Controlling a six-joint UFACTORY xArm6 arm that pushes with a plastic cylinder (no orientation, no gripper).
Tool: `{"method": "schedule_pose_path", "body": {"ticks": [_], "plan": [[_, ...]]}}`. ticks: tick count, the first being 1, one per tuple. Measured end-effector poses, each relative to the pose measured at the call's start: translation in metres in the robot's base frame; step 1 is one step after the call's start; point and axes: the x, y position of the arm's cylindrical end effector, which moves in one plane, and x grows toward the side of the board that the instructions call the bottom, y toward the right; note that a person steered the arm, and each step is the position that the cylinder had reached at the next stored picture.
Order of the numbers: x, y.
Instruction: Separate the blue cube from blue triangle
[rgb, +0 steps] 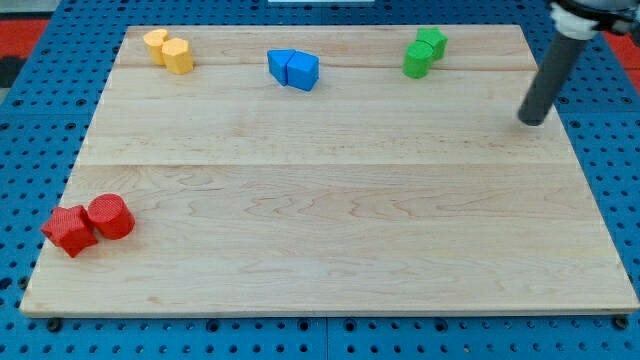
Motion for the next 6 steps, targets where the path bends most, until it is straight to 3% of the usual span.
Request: {"method": "schedule_pose_path", "body": {"ticks": [2, 3, 4, 6], "plan": [[-0.022, -0.114], [-0.093, -0.153], [-0.133, -0.199], [-0.117, -0.263]]}}
